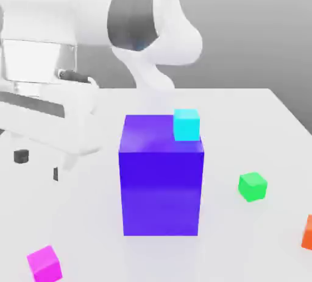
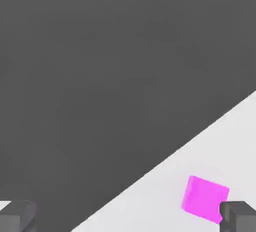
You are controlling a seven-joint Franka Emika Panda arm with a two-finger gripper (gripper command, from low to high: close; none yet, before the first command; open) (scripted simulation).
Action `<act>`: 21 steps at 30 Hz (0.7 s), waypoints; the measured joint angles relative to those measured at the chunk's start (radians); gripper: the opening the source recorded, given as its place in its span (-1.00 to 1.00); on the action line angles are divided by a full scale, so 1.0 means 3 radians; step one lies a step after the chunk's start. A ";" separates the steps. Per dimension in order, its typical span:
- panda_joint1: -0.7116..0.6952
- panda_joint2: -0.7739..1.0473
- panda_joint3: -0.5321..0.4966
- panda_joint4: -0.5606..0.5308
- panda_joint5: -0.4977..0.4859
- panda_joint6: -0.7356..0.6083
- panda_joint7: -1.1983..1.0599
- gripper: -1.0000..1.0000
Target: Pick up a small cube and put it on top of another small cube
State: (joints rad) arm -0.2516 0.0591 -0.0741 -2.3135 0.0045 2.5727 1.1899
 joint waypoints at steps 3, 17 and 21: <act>-0.0059 0.0364 -0.0040 -0.0006 0.0069 0.0115 0.0117 0.00; -0.0250 0.1450 -0.0013 0.0094 0.0331 0.0686 0.0199 -1.00; -0.0229 0.1302 -0.0042 0.0061 0.0307 0.0567 0.0218 -1.00</act>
State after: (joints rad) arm -0.3204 0.4496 -0.0866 -2.2953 0.0967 2.7428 1.2554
